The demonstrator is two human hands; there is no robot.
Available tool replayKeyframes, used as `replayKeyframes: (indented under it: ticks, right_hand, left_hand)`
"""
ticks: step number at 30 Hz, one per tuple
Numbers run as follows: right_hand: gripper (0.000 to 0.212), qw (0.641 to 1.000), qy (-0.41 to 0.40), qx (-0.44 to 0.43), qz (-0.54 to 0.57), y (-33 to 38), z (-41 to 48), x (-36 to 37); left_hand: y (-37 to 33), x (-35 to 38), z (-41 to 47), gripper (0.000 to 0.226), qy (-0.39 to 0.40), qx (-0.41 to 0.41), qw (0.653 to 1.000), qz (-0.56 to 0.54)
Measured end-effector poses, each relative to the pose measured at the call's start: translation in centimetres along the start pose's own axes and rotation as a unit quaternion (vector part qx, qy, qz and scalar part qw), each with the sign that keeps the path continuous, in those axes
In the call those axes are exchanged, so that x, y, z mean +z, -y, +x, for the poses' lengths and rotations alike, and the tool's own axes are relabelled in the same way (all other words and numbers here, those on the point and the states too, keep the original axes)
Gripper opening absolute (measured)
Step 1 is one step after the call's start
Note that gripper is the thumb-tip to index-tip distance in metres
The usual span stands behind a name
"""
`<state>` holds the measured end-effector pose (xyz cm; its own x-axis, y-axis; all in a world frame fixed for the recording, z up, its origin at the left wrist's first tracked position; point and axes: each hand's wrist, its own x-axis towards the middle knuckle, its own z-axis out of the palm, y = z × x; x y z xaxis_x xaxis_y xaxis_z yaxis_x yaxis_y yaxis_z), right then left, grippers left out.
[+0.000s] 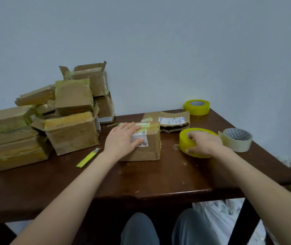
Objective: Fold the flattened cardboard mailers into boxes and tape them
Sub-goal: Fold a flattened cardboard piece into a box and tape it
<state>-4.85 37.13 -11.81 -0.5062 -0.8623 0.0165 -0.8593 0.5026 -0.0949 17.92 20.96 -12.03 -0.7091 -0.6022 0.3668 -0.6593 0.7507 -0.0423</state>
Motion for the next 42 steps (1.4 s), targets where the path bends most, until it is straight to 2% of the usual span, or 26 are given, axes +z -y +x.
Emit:
replayKeyframes:
  ticks: [2, 3, 5, 6, 8, 10, 11, 12, 14, 15, 16, 18, 22, 24, 26, 29, 32, 35, 37, 39, 42]
  right_hand:
    - [0.048, 0.994, -0.043, 0.0, 0.099, 0.1, 0.6, -1.9]
    - [0.041, 0.98, -0.067, -0.012, 0.185, 0.2, 1.0, -3.1]
    - [0.021, 0.928, -0.113, -0.044, 0.351, 1.0, 1.4, -6.0]
    - [0.023, 0.908, -0.135, -0.052, 0.393, 1.9, 1.6, -7.6]
    - [0.034, 0.891, -0.155, -0.068, 0.421, 4.0, 2.4, -10.5]
    - [0.041, 0.898, -0.129, -0.108, 0.406, 6.7, 3.3, -12.3]
    - [0.041, 0.908, -0.108, -0.129, 0.385, 8.0, 3.8, -12.8]
    - [0.04, 0.918, -0.088, -0.147, 0.358, 9.1, 4.3, -13.0]
    - [0.034, 0.932, -0.069, -0.173, 0.312, 10.8, 5.4, -13.1]
    - [0.032, 0.936, -0.066, -0.179, 0.296, 11.5, 5.9, -13.1]
    - [0.03, 0.94, -0.062, -0.182, 0.282, 12.0, 6.3, -13.2]
    - [0.029, 0.947, -0.047, -0.192, 0.253, 12.9, 6.9, -13.4]
    - [0.032, 0.955, -0.027, -0.207, 0.209, 13.9, 7.6, -13.4]
    - [0.042, 0.959, -0.026, -0.205, 0.195, 14.2, 7.7, -13.5]
    - [0.052, 0.959, -0.012, -0.205, 0.195, 13.9, 7.6, -13.7]
    - [0.054, 0.944, 0.061, -0.201, 0.253, 11.3, 6.9, -13.7]
    - [0.048, 0.908, 0.11, -0.186, 0.36, 8.7, 6.4, -11.0]
    - [0.044, 0.861, 0.067, -0.177, 0.472, 8.6, 6.6, -8.2]
    - [0.035, 0.843, 0.031, -0.185, 0.504, 9.6, 6.6, -8.0]
    - [0.032, 0.852, -0.007, -0.203, 0.483, 10.6, 6.5, -8.7]
    - [0.038, 0.872, -0.036, -0.225, 0.432, 12.1, 6.7, -9.8]
  left_hand:
    - [0.2, -0.2, 0.2, 0.064, -0.002, -0.017, 0.999, -0.031]
    - [0.3, -0.3, 0.3, 0.064, -0.003, -0.016, 0.999, -0.037]
    - [0.5, -0.6, 0.4, 0.063, -0.004, -0.008, 0.999, -0.041]
    - [0.6, -0.7, 0.4, 0.063, -0.003, -0.006, 0.999, -0.044]
    - [0.8, -0.8, 0.5, 0.059, 0.001, -0.004, 0.998, -0.057]
    - [1.2, -0.9, 0.6, 0.057, 0.026, -0.009, 0.994, -0.101]
    - [1.5, -1.1, 0.8, 0.063, 0.039, -0.021, 0.985, -0.168]
    - [1.8, -1.4, 0.8, 0.069, 0.042, -0.058, 0.953, -0.293]
    - [2.2, -2.3, 1.2, 0.07, 0.023, -0.166, 0.825, -0.54]
    - [2.3, -3.0, 1.5, 0.07, 0.007, -0.209, 0.771, -0.602]
    - [2.3, -3.7, 1.9, 0.07, -0.007, -0.231, 0.744, -0.627]
    - [1.9, -4.8, 2.8, 0.064, -0.042, -0.254, 0.723, -0.641]
    - [0.8, -6.1, 4.1, 0.034, -0.105, -0.28, 0.676, -0.673]
    - [0.5, -6.0, 4.3, 0.021, -0.108, -0.264, 0.669, -0.687]
    - [0.5, -5.8, 4.4, 0.021, -0.114, -0.261, 0.667, -0.689]
    - [1.1, -5.4, 4.2, 0.023, -0.13, -0.288, 0.657, -0.684]
    - [1.9, -4.4, 3.5, 0.021, -0.134, -0.321, 0.643, -0.682]
    - [2.2, -4.0, 3.4, 0.021, -0.155, -0.348, 0.638, -0.669]
    - [2.3, -3.9, 3.4, 0.022, -0.169, -0.371, 0.616, -0.674]
    - [2.5, -3.4, 3.0, 0.022, -0.171, -0.397, 0.593, -0.68]
    - [3.0, -2.4, 2.4, 0.021, -0.166, -0.421, 0.592, -0.667]
